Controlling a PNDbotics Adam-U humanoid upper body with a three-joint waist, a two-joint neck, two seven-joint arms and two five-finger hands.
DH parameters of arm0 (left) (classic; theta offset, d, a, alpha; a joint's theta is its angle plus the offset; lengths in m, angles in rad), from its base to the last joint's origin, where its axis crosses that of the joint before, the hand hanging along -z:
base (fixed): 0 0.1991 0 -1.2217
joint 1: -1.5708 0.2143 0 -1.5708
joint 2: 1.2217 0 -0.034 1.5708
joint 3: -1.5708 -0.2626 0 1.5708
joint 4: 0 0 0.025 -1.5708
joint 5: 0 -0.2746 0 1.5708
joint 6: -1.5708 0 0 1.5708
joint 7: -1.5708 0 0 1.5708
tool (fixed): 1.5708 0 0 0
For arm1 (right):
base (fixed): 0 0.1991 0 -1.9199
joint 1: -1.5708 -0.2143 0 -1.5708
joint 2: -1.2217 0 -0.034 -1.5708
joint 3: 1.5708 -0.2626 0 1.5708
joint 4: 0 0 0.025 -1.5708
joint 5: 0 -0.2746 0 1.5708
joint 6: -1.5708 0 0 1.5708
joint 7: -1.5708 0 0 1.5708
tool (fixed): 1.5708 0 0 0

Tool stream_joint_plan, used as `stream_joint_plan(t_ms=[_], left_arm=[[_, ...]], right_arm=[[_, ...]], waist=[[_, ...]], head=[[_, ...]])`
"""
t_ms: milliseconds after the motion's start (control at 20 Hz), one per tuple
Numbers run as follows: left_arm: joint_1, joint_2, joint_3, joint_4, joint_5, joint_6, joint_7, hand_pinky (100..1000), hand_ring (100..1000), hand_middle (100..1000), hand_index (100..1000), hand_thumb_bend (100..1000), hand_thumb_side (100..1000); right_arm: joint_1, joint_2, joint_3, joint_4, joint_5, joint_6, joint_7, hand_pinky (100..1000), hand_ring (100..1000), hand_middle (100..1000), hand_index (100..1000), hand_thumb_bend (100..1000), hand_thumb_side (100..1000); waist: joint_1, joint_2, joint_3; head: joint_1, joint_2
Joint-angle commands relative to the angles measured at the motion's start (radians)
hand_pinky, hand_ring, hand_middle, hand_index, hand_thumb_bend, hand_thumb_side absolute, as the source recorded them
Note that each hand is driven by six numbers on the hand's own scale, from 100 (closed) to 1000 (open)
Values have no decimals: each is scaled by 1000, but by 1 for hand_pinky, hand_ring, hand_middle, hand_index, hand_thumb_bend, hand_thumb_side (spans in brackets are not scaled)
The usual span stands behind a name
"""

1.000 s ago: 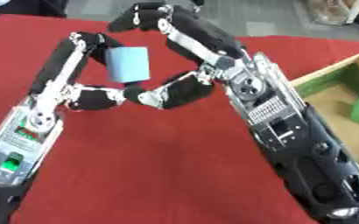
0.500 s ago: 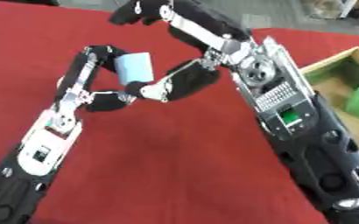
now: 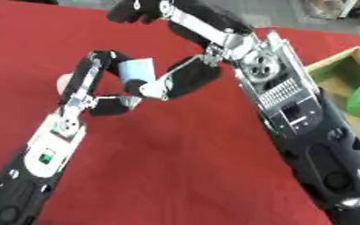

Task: Pick up the objects with one hand, pass them to the other hand, and then place them into the box on the other side of the table.

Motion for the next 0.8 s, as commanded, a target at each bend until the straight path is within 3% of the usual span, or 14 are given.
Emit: stream_joint_plan(t_ms=[50, 400, 800], left_arm=[[-1, -10, 18, -43, -39, -5, 4, 622, 479, 385, 432, 100, 100], [6, -23, 22, -62, -71, 9, -5, 610, 479, 385, 433, 100, 100], [4, -15, 27, -99, -84, 49, -5, 601, 475, 384, 434, 100, 100]], right_arm=[[-18, 5, -6, 11, 47, -28, 0, 817, 814, 770, 828, 474, 213], [-14, 7, -5, 49, 116, -95, 37, 833, 814, 768, 821, 456, 217], [-3, 5, -12, 76, 158, -131, 48, 846, 828, 766, 819, 439, 199]], waist=[[-9, -34, 1], [-11, -30, 9], [-6, -19, 14]], head=[[5, 7], [4, 4], [0, -10]])
